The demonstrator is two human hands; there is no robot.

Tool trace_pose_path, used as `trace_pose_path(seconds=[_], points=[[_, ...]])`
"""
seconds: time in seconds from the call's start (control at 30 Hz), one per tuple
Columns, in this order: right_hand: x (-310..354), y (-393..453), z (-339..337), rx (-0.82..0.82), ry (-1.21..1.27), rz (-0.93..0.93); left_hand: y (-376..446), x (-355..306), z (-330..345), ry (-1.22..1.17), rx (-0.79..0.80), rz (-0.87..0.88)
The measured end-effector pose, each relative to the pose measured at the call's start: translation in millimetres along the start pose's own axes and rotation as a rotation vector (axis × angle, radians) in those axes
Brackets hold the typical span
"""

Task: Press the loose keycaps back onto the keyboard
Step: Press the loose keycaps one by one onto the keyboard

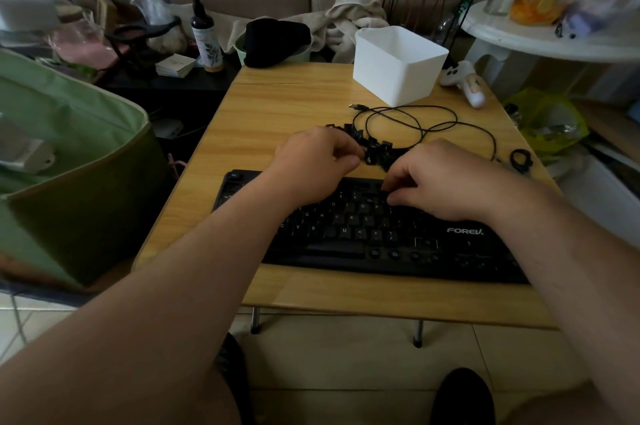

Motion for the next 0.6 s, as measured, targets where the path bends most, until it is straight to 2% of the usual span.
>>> trace_pose_path(seconds=[0.6], points=[[30.7, 17.1, 4.5, -0.016, -0.202, 0.035, -2.7, -1.8, 9.6, 0.053, 0.044, 0.019]])
Point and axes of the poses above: each hand's wrist, its own y-axis towards the middle knuckle, its own z-axis out of the palm, x = y × z, the point moved 2 cm from there along y, towards the middle knuckle, and after that the axes turned 15 degrees about -x, right-handed, at the moved point
